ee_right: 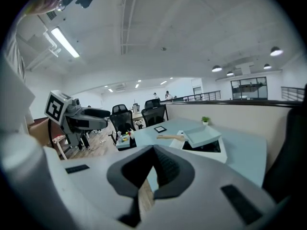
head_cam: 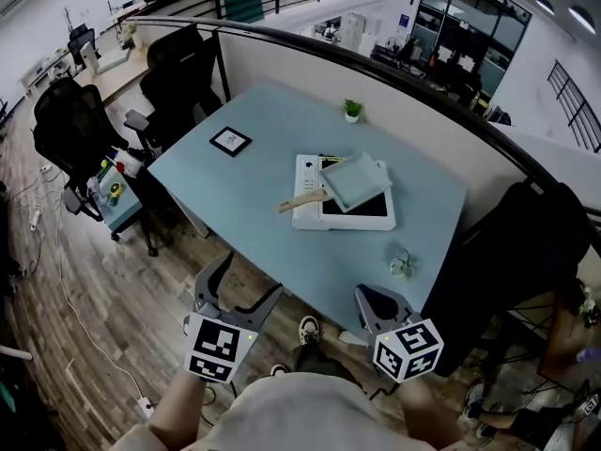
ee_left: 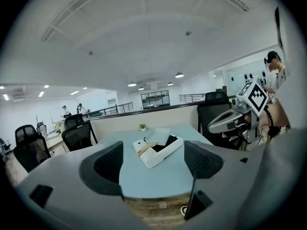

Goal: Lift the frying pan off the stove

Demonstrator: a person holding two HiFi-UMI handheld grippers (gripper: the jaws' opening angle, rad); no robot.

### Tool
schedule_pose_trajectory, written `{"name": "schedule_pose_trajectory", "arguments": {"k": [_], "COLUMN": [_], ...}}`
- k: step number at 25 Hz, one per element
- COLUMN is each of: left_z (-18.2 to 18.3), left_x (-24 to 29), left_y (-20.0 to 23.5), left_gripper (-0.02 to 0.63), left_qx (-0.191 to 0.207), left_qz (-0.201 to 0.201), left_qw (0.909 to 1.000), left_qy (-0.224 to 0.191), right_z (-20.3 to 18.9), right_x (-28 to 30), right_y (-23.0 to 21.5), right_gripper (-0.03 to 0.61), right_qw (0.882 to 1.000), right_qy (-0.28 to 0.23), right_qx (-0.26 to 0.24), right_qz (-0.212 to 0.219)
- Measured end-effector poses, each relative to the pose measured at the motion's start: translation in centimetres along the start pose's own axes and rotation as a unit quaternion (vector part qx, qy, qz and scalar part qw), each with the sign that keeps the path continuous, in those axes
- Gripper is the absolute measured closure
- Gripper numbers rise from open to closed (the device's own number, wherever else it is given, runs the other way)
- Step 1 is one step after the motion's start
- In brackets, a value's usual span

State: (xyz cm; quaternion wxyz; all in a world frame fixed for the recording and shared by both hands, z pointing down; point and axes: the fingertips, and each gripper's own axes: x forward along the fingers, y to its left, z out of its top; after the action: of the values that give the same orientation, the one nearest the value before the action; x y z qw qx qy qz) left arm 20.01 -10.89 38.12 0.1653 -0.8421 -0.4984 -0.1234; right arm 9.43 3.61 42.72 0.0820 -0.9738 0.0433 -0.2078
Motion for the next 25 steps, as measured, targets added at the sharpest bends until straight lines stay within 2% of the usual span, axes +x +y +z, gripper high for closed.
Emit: {"name": "schedule_pose_trajectory", "arguments": {"k": [9, 11, 15, 18, 22, 25], "left_z": [-1.1, -1.5, -2.6, -2.9, -3.4, -4.3], "left_x": [9.9, 12.8, 17.9, 21.0, 24.7, 27.3], "left_y": [0.6, 0.4, 0.5, 0.6, 0.9, 1.5], "left_gripper": [0.231, 0.23, 0.232, 0.231, 0.232, 0.232], "left_qx": [0.031, 0.037, 0.086, 0.108, 0.109, 0.099], "left_qz": [-0.065, -0.086, -0.104, -0.12, -0.145, -0.148], "left_qw": [0.9947, 0.9913, 0.981, 0.9758, 0.9694, 0.9654], "left_qy": [0.074, 0.092, 0.139, 0.147, 0.166, 0.191], "right_z": [-0.9, -1.1, -1.6, -2.4, -2.9, -3.5], "right_x": [5.6, 6.7, 8.8, 10.0, 11.3, 12.2], "right_y": [-6.6, -8.2, -10.4, -11.5, -12.7, -13.3], "right_gripper": [0.575, 0.575, 0.575, 0.575, 0.575, 0.575], "right_qw": [0.999, 0.998, 0.997, 0.996, 0.996, 0.996], "right_qy": [0.04, 0.046, 0.059, 0.067, 0.075, 0.083], "right_qx": [0.032, 0.037, 0.045, 0.051, 0.044, 0.023], "right_qz": [-0.001, -0.001, 0.012, 0.017, 0.018, 0.016]}}
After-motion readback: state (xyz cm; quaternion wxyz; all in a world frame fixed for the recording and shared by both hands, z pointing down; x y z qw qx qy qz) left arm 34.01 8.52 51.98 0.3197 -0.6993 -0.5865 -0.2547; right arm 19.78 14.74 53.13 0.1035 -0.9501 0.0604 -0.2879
